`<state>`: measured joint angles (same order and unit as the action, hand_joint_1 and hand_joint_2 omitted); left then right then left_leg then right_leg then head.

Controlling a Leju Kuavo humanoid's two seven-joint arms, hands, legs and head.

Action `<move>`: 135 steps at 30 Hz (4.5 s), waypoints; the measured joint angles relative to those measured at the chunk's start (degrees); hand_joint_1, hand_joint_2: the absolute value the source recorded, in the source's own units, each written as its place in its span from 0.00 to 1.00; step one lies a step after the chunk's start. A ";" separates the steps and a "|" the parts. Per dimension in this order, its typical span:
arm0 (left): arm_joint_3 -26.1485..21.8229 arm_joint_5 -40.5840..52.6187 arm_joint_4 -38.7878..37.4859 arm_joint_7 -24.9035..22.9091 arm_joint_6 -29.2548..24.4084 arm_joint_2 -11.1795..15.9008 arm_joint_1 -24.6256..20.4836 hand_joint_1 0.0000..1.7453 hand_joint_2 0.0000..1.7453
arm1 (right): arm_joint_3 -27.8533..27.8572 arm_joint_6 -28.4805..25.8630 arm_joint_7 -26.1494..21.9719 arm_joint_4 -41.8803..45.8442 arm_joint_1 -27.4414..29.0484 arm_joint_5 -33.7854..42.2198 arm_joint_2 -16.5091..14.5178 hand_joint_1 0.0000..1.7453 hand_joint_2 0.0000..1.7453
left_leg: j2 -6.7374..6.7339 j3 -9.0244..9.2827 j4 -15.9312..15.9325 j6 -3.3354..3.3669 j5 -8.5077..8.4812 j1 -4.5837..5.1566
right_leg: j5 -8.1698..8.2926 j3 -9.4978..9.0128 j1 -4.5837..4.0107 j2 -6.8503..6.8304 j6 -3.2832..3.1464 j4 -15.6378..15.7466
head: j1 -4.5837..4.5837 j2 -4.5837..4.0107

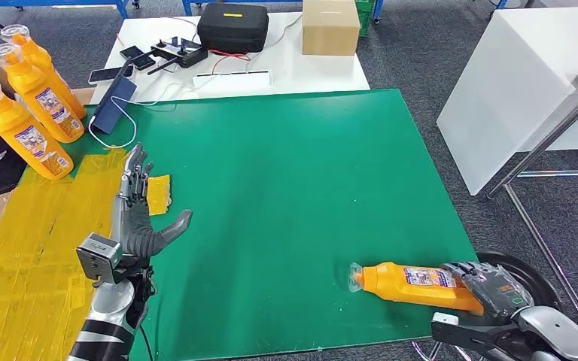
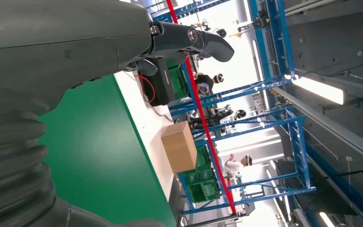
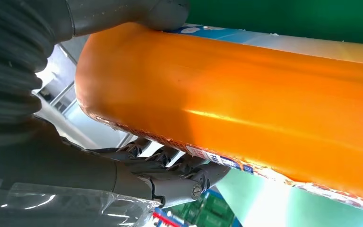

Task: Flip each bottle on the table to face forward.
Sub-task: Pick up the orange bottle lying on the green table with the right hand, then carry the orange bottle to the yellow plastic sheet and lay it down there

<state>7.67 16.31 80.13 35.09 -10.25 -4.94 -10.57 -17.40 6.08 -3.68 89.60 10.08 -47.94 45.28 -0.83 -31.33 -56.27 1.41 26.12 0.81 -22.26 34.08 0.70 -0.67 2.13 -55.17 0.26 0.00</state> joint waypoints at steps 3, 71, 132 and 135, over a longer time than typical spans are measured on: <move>-0.02 0.10 0.00 -0.33 -0.09 -0.16 0.11 0.00 1.00 | -0.15 -4.36 -0.97 -1.79 -1.87 -2.82 -3.43 1.00 1.00 | -0.03 0.00 0.00 -0.01 -0.01 -0.05 | 0.01 -0.02 -0.04 0.01 -0.01 0.00 | 0.01 0.00; 8.36 -26.99 -18.98 -7.75 34.72 -1.40 -10.66 0.00 1.00 | -8.34 -18.00 -23.57 -42.06 -31.67 20.41 -63.50 1.00 1.00 | 0.00 -0.14 0.01 -0.23 -0.23 -0.32 | 0.01 0.11 -0.27 -0.02 -0.05 -0.12 | 0.04 0.00; 3.40 -12.63 -24.97 -6.35 13.07 -3.28 -13.71 0.00 1.00 | -19.15 -21.65 -21.47 -28.40 -24.10 22.23 -60.63 1.00 1.00 | 0.03 -0.19 0.01 -0.23 -0.23 -0.34 | 0.01 0.12 -0.28 -0.05 -0.05 -0.12 | 0.05 0.00; 2.83 -12.77 -25.01 -6.35 13.07 -3.44 -13.70 0.00 1.00 | -19.15 -21.71 -21.58 -27.46 -23.89 22.27 -60.47 1.00 1.00 | 0.03 -0.19 0.01 -0.23 -0.23 -0.34 | 0.01 0.12 -0.28 -0.05 -0.05 -0.12 | 0.05 -0.01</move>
<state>10.50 3.54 55.12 28.74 2.82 -8.38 -24.28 -36.55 -15.63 -25.27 62.13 -13.81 -25.67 -15.18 -0.80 -31.52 -56.26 1.18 25.89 0.47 -22.25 34.19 0.43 -0.72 2.08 -55.28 0.31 0.00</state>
